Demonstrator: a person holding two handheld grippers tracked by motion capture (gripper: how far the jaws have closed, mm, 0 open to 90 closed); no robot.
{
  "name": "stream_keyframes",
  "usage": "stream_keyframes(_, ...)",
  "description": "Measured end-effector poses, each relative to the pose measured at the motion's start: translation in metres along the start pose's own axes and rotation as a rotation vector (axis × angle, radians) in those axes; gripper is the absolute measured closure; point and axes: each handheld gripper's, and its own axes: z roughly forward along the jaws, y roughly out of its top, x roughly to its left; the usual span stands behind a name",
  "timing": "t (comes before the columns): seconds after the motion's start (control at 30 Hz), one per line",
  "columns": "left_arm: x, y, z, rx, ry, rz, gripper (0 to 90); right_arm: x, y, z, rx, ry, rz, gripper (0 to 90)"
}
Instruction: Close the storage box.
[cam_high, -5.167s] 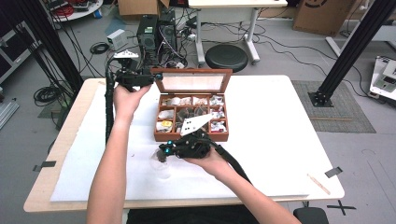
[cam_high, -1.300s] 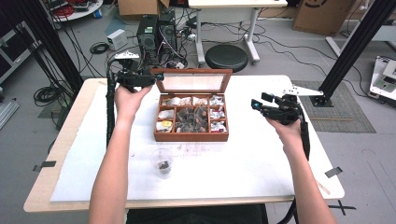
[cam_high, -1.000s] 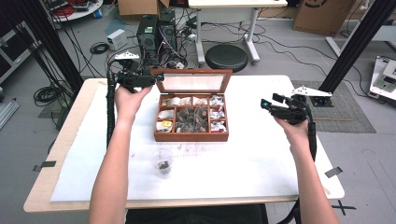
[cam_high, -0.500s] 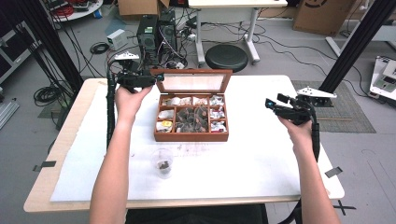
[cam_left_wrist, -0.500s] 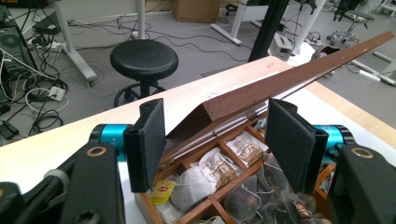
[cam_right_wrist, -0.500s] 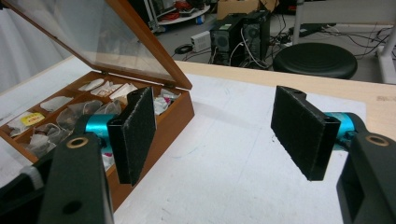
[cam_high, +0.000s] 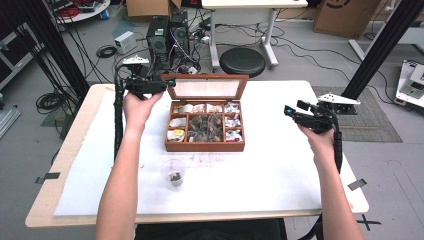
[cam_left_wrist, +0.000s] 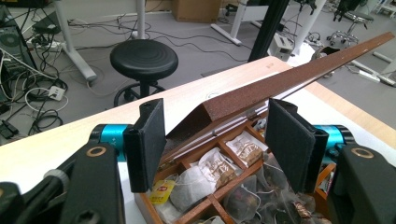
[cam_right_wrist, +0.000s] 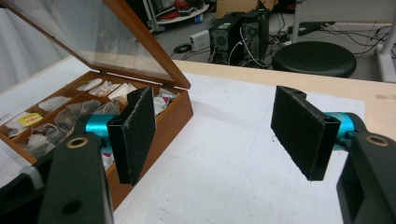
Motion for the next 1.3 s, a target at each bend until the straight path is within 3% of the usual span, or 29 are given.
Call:
stream_keyframes(0.8, 0.0001, -0.0016, 0.0001, -0.004, 0.000, -0.035, 37.8, -0.0013, -0.0014, -0.0035, -0.003, -0.007, 0.004, 31.5)
stream_keyframes(0.93, -0.0026, -0.0020, -0.0003, -0.004, 0.015, -0.054, 37.9, -0.0014, -0.0017, -0.0027, -0.002, -0.007, 0.001, 31.5)
stream_keyframes(1.3, -0.0092, -0.0082, -0.0020, 0.010, 0.045, -0.059, 37.5, -0.0011, -0.0023, -0.0024, 0.000, -0.009, 0.004, 31.5)
